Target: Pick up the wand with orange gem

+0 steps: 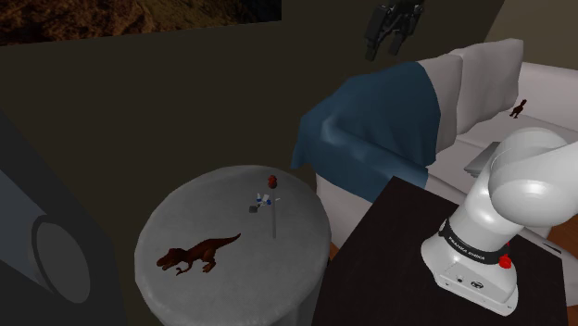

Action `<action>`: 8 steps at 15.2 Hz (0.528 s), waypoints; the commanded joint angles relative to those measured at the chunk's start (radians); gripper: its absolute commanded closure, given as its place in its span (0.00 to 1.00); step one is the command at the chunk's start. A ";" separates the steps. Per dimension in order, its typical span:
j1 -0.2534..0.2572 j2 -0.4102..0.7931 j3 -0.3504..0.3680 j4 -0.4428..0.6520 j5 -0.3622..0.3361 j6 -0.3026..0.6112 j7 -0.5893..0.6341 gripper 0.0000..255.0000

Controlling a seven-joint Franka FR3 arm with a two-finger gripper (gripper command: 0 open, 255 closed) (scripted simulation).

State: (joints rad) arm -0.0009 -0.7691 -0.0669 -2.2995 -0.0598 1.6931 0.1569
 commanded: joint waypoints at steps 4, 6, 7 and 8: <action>0.011 0.015 0.047 -0.064 0.021 0.076 0.062 0.00; 0.019 0.032 0.079 -0.101 0.035 0.129 0.104 0.00; 0.023 0.043 0.095 -0.117 0.041 0.155 0.124 0.00; 0.028 0.056 0.111 -0.132 0.047 0.182 0.145 0.00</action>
State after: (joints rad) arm 0.0220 -0.7226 0.0263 -2.4166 -0.0199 1.8499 0.2785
